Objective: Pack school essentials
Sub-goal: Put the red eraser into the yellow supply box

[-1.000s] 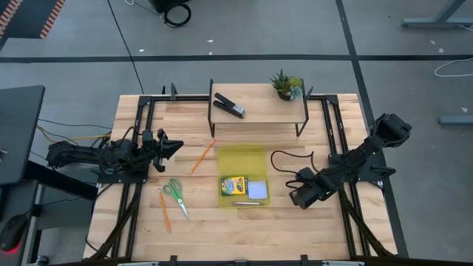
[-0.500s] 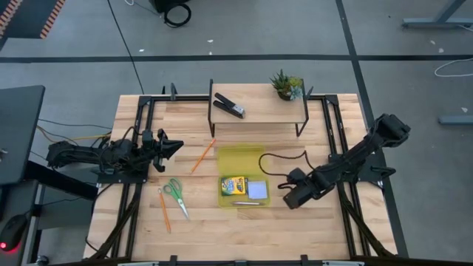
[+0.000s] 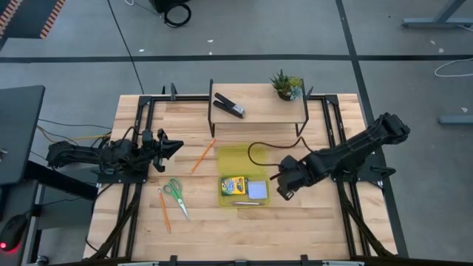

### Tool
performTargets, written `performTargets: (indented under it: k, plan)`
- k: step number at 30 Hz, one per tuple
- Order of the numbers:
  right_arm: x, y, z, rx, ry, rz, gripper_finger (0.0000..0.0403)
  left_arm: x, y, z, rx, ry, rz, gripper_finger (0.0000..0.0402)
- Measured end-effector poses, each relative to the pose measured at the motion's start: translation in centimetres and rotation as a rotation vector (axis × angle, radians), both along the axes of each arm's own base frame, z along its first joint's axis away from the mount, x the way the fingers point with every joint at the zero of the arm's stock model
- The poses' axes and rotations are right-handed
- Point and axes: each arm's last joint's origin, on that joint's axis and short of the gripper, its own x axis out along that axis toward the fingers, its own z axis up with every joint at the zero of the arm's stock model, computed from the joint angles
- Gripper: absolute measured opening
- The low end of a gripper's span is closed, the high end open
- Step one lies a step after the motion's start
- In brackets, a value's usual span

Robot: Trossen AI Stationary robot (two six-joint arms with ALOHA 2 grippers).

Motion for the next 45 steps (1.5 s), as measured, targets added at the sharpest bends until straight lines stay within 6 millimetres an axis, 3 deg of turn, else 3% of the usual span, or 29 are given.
performTargets:
  k: [12,25,34,45]
  plan:
    - [2.3,-2.3,5.2,0.089,-0.109,0.141,0.0078,0.0,0.0,0.0,0.0,0.0,0.0,0.0028]
    - [3.2,-3.8,10.7,0.166,-0.265,0.202,0.0078,0.0,0.0,0.0,0.0,0.0,0.0,0.0035]
    - [3.3,-4.0,11.0,0.255,-0.269,0.209,0.0078,0.0,0.0,0.0,0.0,-0.001,0.0,0.0031]
    - [5.3,-3.7,10.0,0.101,-0.322,0.274,0.0078,0.0,0.0,0.0,0.0,0.0,0.0,0.0033]
